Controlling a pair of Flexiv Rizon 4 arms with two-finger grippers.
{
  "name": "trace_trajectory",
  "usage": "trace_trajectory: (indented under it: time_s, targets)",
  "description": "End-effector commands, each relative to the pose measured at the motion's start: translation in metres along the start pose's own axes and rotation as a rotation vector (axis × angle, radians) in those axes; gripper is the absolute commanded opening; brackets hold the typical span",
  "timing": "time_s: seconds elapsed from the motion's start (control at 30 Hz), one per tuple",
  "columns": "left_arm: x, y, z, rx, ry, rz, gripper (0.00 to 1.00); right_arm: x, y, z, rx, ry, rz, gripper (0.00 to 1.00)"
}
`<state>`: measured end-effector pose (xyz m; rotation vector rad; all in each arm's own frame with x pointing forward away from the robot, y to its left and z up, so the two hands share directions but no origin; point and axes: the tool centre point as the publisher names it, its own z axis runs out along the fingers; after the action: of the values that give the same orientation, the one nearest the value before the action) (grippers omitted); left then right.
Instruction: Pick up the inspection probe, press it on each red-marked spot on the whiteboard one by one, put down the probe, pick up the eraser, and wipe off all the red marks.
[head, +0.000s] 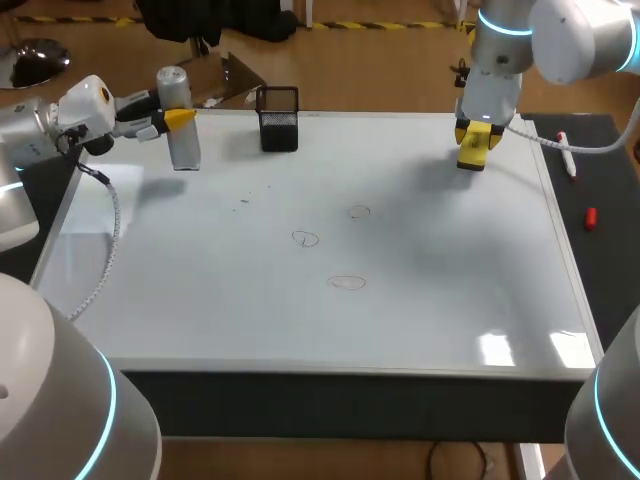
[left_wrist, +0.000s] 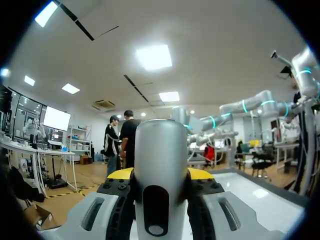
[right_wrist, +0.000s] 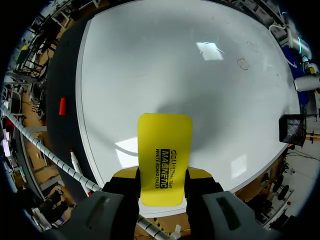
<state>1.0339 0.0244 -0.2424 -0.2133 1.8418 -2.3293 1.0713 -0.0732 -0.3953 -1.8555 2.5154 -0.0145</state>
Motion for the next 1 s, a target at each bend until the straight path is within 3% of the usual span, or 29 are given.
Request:
trace_trajectory:
  time_s: [0.03, 0.4, 0.83, 1.0]
  targets:
    - [0.001, -0.001, 0.000, 0.001, -0.003, 0.003, 0.00, -0.013, 0.002, -0.009, 0.006, 0.032, -0.066, 0.00]
    - [0.001, -0.001, 0.000, 0.001, -0.003, 0.003, 0.00, -0.062, 0.038, -0.031, 0.067, 0.006, -0.195, 0.00]
    - [0.001, -0.001, 0.000, 0.001, -0.003, 0.003, 0.00, -0.132, 0.122, -0.034, 0.074, -0.079, -0.311, 0.00]
    - [0.001, -0.001, 0.000, 0.001, -0.003, 0.003, 0.00, -0.162, 0.149, -0.033, 0.066, -0.075, -0.336, 0.00]
